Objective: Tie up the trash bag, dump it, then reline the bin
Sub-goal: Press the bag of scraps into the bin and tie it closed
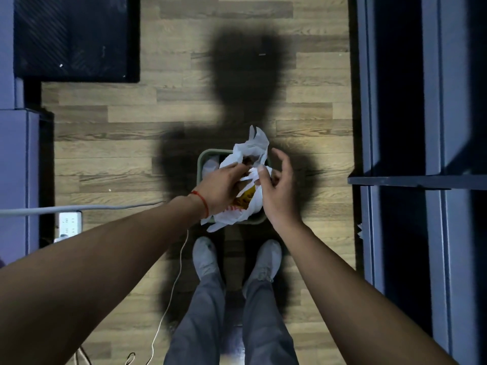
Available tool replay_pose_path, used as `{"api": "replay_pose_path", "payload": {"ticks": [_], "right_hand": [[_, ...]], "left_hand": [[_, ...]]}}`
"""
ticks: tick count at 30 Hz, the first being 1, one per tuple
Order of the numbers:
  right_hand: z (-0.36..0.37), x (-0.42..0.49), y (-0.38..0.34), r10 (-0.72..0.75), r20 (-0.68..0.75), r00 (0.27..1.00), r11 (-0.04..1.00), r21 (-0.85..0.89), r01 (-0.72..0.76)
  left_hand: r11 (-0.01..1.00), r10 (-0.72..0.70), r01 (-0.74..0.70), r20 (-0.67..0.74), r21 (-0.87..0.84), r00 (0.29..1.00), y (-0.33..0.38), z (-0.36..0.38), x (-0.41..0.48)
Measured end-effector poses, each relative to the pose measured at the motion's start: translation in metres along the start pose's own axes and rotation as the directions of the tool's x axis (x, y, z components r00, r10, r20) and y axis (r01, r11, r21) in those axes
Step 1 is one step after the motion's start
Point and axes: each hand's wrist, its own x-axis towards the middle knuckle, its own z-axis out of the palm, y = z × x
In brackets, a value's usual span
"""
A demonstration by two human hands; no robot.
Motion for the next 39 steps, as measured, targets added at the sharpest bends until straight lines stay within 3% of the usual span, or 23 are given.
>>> {"api": "replay_pose_path", "payload": {"ticks": [4,7,11,18,22,26,31,35,39], "right_hand": [[-0.010,0.010,0.004,-0.033,0.039,0.999,0.967,-0.252,0.042],[-0.018,0.016,0.010,-0.146,0.233,0.961,0.890,-0.394,0.230],[-0.025,0.024,0.001,-0.140,0.435,0.889,0.871,-0.373,0.320],[-0.035,0.041,-0.016,-0.094,0.519,0.850,0.877,-0.361,0.317],[-0.038,0.047,-0.021,-0.059,0.530,0.846,0.905,-0.329,0.270],[-0.035,0.048,-0.029,-0.036,0.509,0.860,0.924,-0.310,0.222],[-0.034,0.052,-0.025,-0.110,0.301,0.947,0.914,-0.343,0.215],[-0.038,0.055,0.000,0.029,0.444,0.896,0.961,-0.259,0.097],[-0.033,0.049,0.012,0.018,0.394,0.919,0.954,-0.281,0.102]], "left_hand": [[0.969,-0.171,0.154,-0.070,-0.195,0.983,-0.003,0.009,0.005],[0.922,-0.284,0.237,-0.119,-0.305,0.952,-0.002,0.007,0.017],[0.958,-0.191,0.198,0.051,-0.209,0.980,0.003,0.008,0.027],[0.986,-0.086,0.126,0.322,-0.106,0.943,-0.001,0.009,0.030],[0.982,-0.103,0.172,0.533,-0.082,0.840,-0.002,-0.004,0.034],[0.964,-0.142,0.229,0.465,-0.136,0.874,0.002,-0.006,0.039],[0.938,-0.259,0.331,0.426,-0.104,0.867,0.006,0.000,0.038],[0.916,-0.309,0.382,0.391,-0.122,0.867,-0.001,-0.002,0.033],[0.938,-0.278,0.333,0.360,-0.099,0.890,-0.001,-0.008,0.030]]}}
